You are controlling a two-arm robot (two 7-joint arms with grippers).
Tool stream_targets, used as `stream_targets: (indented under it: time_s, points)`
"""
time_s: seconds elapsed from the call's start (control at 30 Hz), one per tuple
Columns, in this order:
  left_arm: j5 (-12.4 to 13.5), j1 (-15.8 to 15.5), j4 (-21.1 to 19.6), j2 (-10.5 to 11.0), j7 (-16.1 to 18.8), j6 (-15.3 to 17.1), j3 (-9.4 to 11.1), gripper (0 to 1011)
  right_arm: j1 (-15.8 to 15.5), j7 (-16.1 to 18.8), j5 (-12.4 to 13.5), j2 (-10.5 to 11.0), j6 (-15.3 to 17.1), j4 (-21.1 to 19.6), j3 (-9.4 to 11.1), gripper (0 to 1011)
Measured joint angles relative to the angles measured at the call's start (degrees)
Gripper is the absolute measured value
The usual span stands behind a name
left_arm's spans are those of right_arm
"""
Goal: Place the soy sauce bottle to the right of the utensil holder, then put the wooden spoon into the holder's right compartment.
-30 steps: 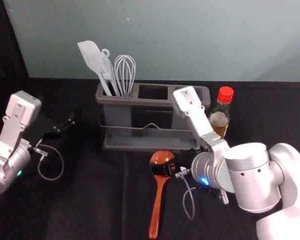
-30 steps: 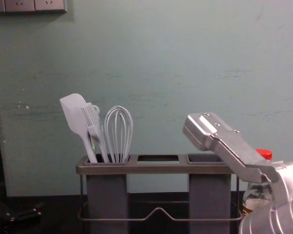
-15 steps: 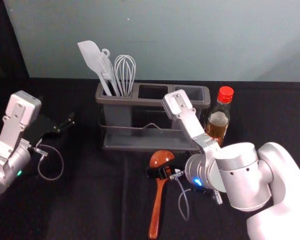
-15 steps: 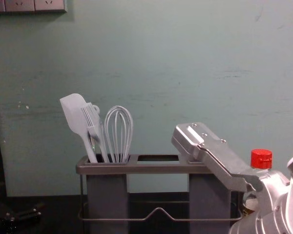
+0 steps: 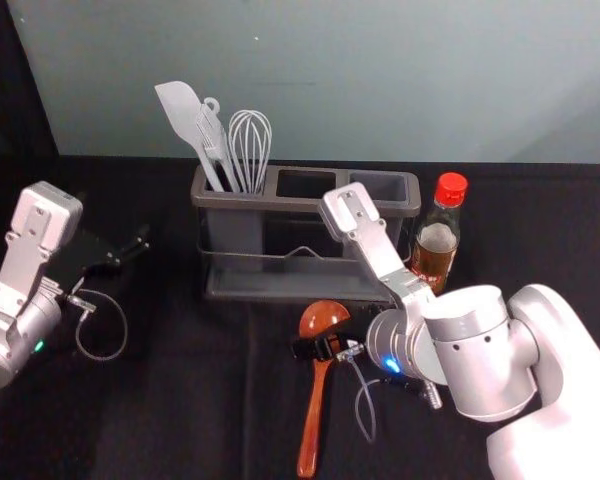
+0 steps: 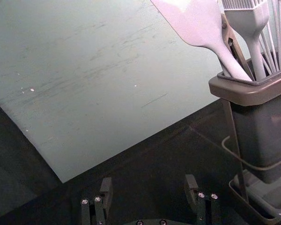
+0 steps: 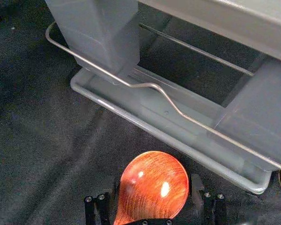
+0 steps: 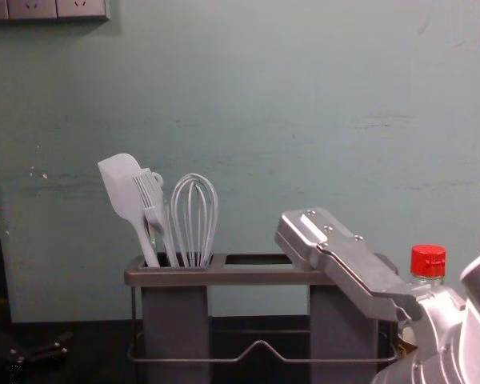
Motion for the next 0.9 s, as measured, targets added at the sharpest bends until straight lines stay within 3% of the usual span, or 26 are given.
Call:
stream_targets:
  time_s: [0.37,0.6,0.9]
  points:
    - [0.00,0.00,0.00,0.00,0.00,0.00,0.00,1005,-0.09,0.57,-1.54,-0.29,-0.06,0.13,-0.01,1004]
    - [0.00,0.00,0.00,0.00,0.00,0.00,0.00,1005,-0.31,1.03,-2.34,-0.62,-0.40,0.04,0.28,874]
    - [0.00,0.00,0.00,0.00,0.00,0.00,0.00,1005,-1.51,2.47,-3.22,-0.31,0.02,-3.05,0.78,868]
